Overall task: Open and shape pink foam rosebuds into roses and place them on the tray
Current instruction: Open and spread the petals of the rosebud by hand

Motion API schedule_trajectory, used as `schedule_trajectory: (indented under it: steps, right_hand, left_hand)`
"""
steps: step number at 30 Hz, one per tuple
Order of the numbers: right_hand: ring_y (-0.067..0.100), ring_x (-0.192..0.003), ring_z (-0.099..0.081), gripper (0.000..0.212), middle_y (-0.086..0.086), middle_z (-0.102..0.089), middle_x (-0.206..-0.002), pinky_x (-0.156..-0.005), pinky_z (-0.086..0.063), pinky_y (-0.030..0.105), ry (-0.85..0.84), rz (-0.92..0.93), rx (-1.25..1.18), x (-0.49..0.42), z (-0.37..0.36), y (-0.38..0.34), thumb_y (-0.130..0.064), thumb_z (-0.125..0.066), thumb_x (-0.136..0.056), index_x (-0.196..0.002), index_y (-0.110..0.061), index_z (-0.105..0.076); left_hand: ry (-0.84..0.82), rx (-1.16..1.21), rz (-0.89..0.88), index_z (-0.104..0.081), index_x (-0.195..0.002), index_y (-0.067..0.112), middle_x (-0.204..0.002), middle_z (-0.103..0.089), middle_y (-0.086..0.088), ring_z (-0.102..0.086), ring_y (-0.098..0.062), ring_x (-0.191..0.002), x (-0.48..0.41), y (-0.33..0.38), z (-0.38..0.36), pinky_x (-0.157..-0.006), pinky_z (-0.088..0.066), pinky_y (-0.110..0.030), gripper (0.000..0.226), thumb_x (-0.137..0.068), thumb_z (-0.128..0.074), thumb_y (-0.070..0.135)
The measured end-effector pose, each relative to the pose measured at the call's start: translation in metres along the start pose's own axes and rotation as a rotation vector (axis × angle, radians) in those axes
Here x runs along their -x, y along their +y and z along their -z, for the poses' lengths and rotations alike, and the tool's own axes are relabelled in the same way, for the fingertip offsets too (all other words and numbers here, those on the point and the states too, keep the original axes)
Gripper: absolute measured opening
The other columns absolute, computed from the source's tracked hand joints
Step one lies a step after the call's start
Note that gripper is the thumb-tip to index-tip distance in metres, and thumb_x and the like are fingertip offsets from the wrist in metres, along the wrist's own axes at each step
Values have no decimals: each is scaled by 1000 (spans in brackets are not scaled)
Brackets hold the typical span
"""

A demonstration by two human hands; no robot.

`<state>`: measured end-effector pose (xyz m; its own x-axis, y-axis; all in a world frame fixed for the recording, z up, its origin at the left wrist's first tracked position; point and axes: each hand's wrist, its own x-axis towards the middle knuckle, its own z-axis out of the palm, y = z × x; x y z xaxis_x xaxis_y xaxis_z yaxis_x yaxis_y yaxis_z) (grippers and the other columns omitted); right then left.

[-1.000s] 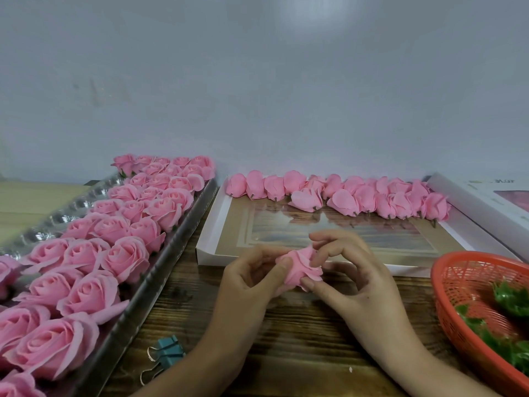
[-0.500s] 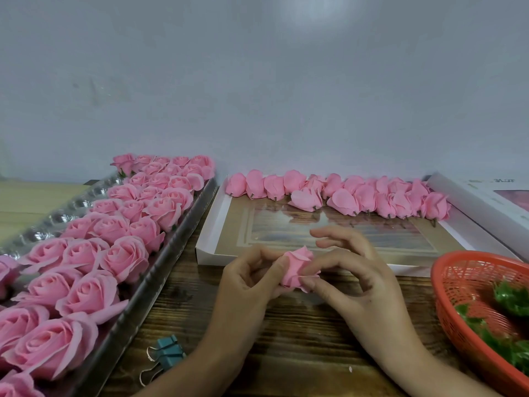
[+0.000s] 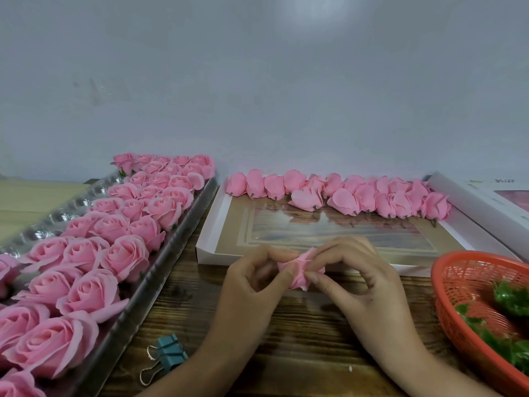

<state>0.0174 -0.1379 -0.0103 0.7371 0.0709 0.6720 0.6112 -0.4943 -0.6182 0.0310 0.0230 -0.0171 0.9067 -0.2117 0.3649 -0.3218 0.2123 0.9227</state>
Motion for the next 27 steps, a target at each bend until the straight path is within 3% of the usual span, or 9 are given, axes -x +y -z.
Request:
schedule_trajectory:
  steps: [5,9,13,16,21,25,27]
  right_hand:
    - [13,-89,-64,23,-8,-67,-86,-76,-45,13,36,-133,-53,2,0,4,-18,-80,-75,-81,-32,-63]
    - [13,-90,-64,35,-10,-65,-92,-77,-47,17,25,-180,-97,3,-2,7,-12,-82,-76,-91,-35,-60]
    - [9,-100,-63,33,-15,-65,-103,-76,-50,15,10,-303,-216,2,-5,9,-34,-74,-76,-105,-32,-59]
    - [6,-92,-67,41,-14,-69,-99,-77,-52,16,-44,-380,-286,4,-6,10,-45,-67,-73,-110,-29,-61]
    - [10,-92,-70,42,-7,-74,-97,-79,-53,19,-47,-393,-330,3,-7,12,-44,-64,-74,-110,-22,-64]
    - [9,-69,-66,40,0,-74,-87,-67,-53,19,-88,-416,-431,3,-8,10,-37,-63,-78,-112,-16,-63]
    - [10,-70,-65,40,4,-74,-93,-63,-54,23,-115,-435,-496,3,-8,10,-33,-62,-80,-113,-10,-62]
  left_hand:
    - [-14,-1,0,-70,-85,22,-96,-73,-2,-69,-14,-94,0,1,-1,-76,-52,-16,11,-75,-66,23]
    - [6,-45,-25,-70,-83,18,-96,-73,-1,-68,-14,-95,-2,-1,-2,-79,-51,-16,10,-72,-69,18]
    - [10,-126,-79,-69,-87,15,-96,-72,-1,-66,-13,-97,-1,2,-1,-81,-50,-16,14,-77,-70,5]
    - [8,-136,-61,-66,-95,18,-101,-70,1,-65,-13,-101,1,4,-2,-80,-51,-16,22,-78,-70,6]
    - [23,-122,-104,-60,-97,21,-106,-66,-1,-61,-15,-108,1,4,-4,-85,-52,-22,32,-77,-70,-3]
    - [36,-159,-162,-60,-97,24,-105,-64,1,-60,-19,-110,2,3,-4,-86,-53,-27,31,-77,-72,4]
    - [57,-190,-171,-58,-100,29,-108,-63,4,-59,-19,-111,1,2,-5,-86,-53,-27,34,-75,-73,13]
